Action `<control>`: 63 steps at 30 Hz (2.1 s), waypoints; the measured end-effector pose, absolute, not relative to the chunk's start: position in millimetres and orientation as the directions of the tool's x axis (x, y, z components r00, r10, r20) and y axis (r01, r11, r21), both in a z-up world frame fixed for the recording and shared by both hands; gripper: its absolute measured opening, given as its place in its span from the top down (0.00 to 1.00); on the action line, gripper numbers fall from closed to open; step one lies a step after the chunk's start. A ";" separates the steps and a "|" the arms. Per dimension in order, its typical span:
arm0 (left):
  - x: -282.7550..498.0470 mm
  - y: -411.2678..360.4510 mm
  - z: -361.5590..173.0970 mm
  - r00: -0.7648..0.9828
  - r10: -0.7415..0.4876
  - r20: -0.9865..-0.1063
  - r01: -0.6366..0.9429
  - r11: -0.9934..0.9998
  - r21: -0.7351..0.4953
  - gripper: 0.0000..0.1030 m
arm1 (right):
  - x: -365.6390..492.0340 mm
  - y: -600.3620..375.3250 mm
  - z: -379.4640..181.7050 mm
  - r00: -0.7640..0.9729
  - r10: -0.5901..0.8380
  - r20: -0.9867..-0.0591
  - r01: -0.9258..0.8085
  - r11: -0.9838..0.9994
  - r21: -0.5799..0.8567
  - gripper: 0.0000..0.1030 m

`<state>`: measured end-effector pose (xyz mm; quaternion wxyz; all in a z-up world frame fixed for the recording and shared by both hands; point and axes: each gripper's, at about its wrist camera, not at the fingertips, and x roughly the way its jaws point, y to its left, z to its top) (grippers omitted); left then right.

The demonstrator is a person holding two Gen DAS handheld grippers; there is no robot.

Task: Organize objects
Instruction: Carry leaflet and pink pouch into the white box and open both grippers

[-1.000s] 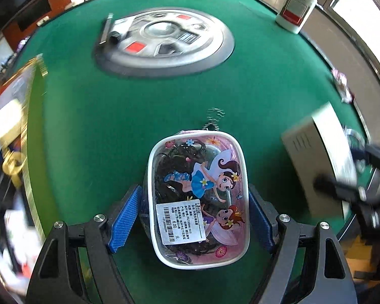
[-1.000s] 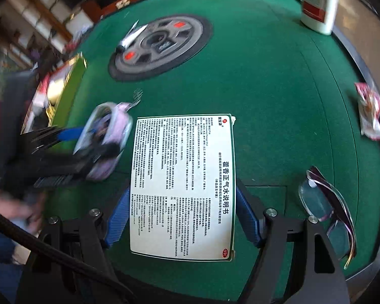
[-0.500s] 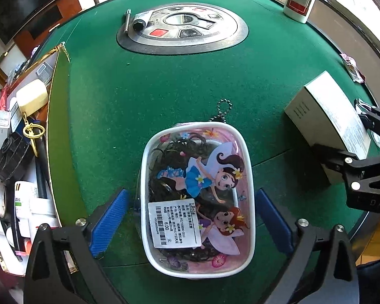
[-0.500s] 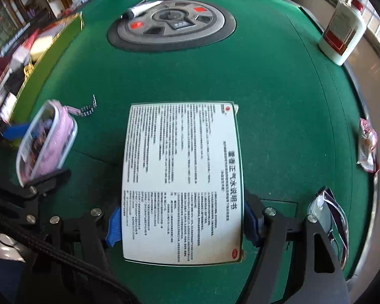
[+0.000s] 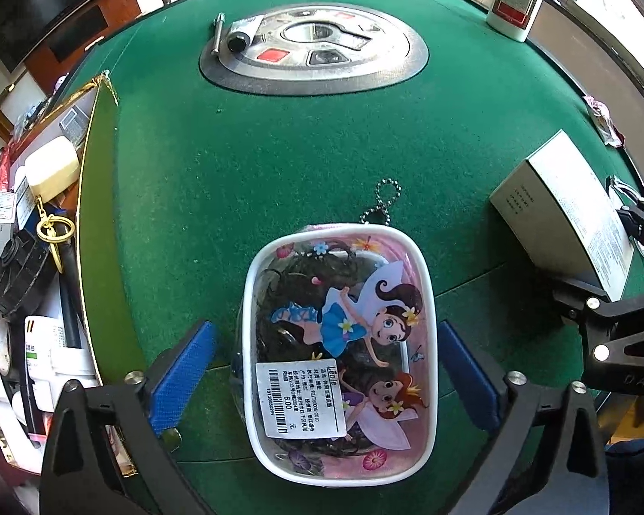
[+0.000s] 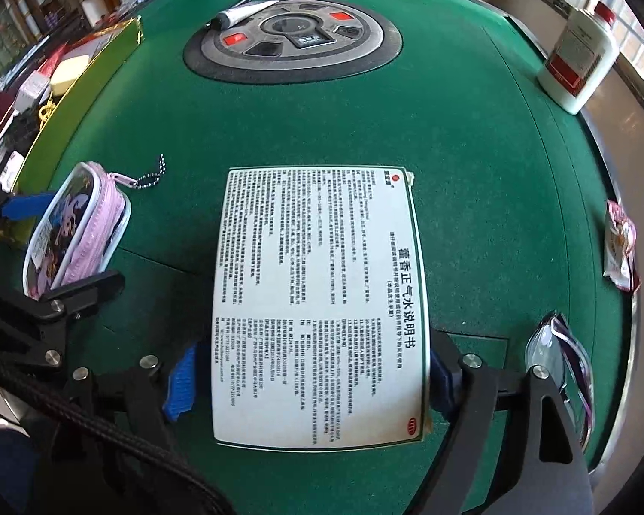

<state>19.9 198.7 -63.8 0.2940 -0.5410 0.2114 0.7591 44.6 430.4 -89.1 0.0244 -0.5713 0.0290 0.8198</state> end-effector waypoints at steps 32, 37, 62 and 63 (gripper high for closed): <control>7.5 206.4 -25.0 -0.424 0.255 -0.869 -0.661 -0.743 0.104 0.30 | 31.4 420.1 -57.6 -0.410 -0.017 -0.912 -0.058 -0.997 0.045 0.31; 6.8 186.1 0.0 -0.478 0.281 -0.832 -0.633 -0.767 0.105 0.30 | 26.2 408.8 -46.9 -0.419 -0.031 -0.908 -0.028 -0.998 0.047 0.31; -98.5 -0.8 -24.3 -0.479 0.135 -0.867 -0.280 -0.960 0.005 0.30 | -171.2 202.7 -22.2 -0.320 -0.282 -0.904 0.231 -0.949 0.214 0.30; -100.7 -3.3 -25.2 -0.476 0.136 -0.869 -0.280 -0.960 0.003 0.30 | -179.4 198.2 -26.8 -0.316 -0.270 -0.909 0.218 -0.954 0.207 0.30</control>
